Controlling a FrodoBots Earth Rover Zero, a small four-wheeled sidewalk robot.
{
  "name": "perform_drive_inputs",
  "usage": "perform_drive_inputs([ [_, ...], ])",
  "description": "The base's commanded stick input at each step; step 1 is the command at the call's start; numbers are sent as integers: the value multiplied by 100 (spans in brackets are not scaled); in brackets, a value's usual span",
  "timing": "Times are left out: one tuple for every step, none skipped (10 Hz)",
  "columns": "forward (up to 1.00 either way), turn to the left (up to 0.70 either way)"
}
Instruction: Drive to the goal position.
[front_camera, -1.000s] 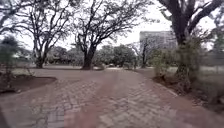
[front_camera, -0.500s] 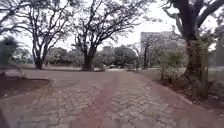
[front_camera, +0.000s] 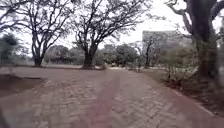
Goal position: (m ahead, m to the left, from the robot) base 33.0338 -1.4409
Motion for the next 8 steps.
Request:
perform_drive_inputs([
  [70,0],
  [70,0],
  [70,0],
  [70,0],
  [70,0],
  [70,0],
  [70,0],
  [70,0],
])
